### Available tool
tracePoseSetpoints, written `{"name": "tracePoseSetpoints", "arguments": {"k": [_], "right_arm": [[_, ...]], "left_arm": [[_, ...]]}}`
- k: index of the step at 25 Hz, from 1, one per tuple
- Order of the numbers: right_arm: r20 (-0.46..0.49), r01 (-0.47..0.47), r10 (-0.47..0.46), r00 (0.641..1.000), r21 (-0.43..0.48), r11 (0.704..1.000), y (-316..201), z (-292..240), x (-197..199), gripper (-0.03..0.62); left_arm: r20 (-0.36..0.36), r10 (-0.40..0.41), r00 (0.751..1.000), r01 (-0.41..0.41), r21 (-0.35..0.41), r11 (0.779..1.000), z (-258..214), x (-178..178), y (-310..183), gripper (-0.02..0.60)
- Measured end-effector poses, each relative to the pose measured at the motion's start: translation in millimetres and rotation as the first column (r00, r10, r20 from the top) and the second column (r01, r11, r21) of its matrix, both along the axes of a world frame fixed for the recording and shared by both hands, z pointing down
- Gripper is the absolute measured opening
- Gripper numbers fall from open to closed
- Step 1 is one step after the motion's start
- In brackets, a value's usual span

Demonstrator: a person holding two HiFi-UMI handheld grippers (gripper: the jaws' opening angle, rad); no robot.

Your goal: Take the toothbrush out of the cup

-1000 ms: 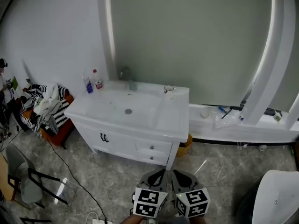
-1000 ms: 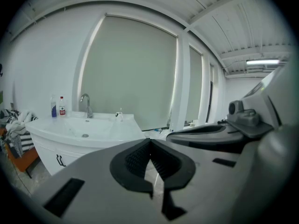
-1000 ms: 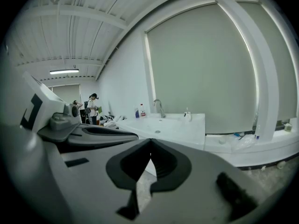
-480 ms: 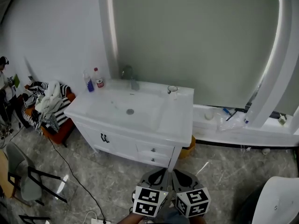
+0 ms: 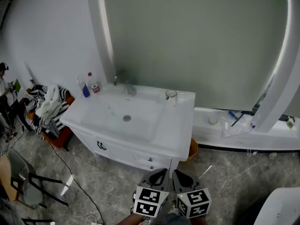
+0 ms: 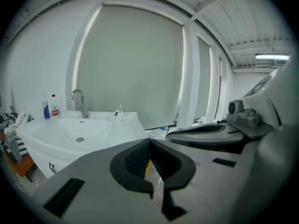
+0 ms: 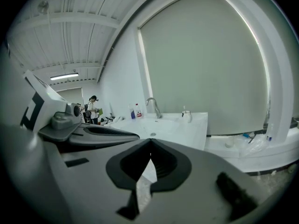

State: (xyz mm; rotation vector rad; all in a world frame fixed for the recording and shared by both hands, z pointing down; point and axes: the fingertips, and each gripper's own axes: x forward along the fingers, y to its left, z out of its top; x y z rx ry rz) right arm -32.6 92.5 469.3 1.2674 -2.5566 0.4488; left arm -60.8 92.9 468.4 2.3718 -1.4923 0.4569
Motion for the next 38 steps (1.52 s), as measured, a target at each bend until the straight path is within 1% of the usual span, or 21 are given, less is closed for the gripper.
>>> {"name": "tracePoseSetpoints", "arguments": {"k": [10, 17, 24, 30, 38], "right_arm": [[0.023, 0.026, -0.025, 0.999, -0.024, 0.999, -75, 2, 43, 0.011], [0.045, 0.062, -0.06, 0.997, -0.041, 0.997, -114, 4, 60, 0.011], [0.071, 0.073, -0.071, 0.995, -0.027, 0.997, -136, -4, 74, 0.011], [0.067, 0.082, -0.082, 0.994, -0.001, 0.997, -151, -10, 82, 0.011], [0.057, 0.106, -0.107, 0.993, 0.007, 0.994, -169, -10, 72, 0.011]], "left_arm": [[0.023, -0.013, 1.0, 0.014, -0.041, 0.999, 6, 46, -74, 0.009], [0.039, -0.047, 0.998, 0.05, -0.061, 0.997, 8, 63, -111, 0.009], [0.07, -0.061, 0.996, 0.064, -0.045, 0.997, -3, 74, -131, 0.009], [0.073, -0.077, 0.994, 0.079, -0.02, 0.997, -11, 78, -147, 0.009], [0.066, -0.1, 0.993, 0.101, -0.01, 0.995, -12, 68, -165, 0.009]]}}
